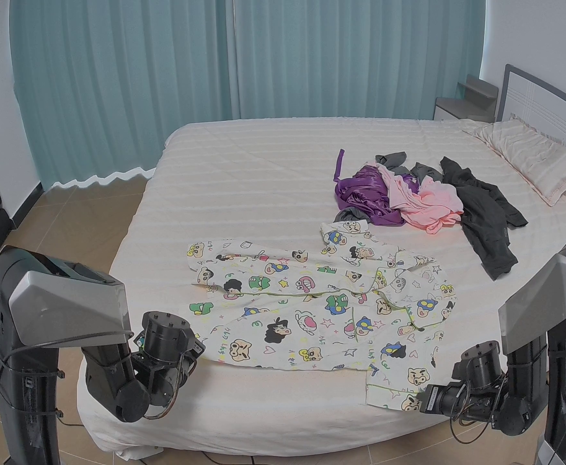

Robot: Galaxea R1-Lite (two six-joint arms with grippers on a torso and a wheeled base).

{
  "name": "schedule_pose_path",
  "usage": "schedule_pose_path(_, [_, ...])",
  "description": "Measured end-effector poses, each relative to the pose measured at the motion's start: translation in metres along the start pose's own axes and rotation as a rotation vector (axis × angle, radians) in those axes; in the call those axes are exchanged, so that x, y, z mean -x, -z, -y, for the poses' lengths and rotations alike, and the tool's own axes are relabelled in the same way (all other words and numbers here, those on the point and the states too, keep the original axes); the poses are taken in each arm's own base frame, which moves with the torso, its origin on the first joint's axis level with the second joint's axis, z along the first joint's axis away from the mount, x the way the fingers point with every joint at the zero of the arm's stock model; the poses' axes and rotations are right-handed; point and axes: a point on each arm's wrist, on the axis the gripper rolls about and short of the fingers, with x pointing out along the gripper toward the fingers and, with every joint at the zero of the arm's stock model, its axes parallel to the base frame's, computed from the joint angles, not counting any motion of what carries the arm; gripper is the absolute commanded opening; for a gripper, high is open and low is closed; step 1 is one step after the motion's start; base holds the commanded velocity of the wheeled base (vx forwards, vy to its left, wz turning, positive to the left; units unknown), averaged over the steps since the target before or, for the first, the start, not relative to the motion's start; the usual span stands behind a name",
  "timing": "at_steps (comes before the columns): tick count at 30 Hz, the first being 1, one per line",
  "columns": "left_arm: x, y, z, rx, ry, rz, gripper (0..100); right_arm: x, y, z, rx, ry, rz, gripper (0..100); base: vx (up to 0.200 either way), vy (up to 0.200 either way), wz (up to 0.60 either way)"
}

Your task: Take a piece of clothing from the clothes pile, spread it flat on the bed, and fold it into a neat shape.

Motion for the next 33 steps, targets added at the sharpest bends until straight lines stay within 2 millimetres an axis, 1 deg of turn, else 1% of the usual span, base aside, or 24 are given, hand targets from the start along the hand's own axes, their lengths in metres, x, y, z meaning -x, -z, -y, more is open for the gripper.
schedule_pose_path(6, [0.014,0.010,-0.011,-0.094,-0.007,-0.030,0,0.010,-0.004,0.009,0.018,0.040,-0.023,0,0.000,0.000,0.00])
schedule_pose_path(10, [0.020,0.015,-0.015,-0.142,-0.019,-0.050,0,0.018,-0.003,0.012,0.043,0.075,-0.073,0,0.000,0.000,0.00])
schedule_pose_path(15, [0.025,0.021,-0.024,-0.227,-0.049,-0.070,0,0.025,-0.006,0.015,0.077,0.090,-0.080,0,0.000,0.000,0.00])
schedule_pose_path(20, [0.028,0.025,-0.030,-0.279,-0.074,-0.076,0,0.029,-0.004,0.018,0.101,0.115,-0.120,0,0.000,0.000,0.00])
schedule_pose_path(33, [0.040,0.036,-0.042,-0.376,-0.109,-0.133,0,0.032,0.001,0.021,0.135,0.147,-0.174,0,0.000,0.000,0.00])
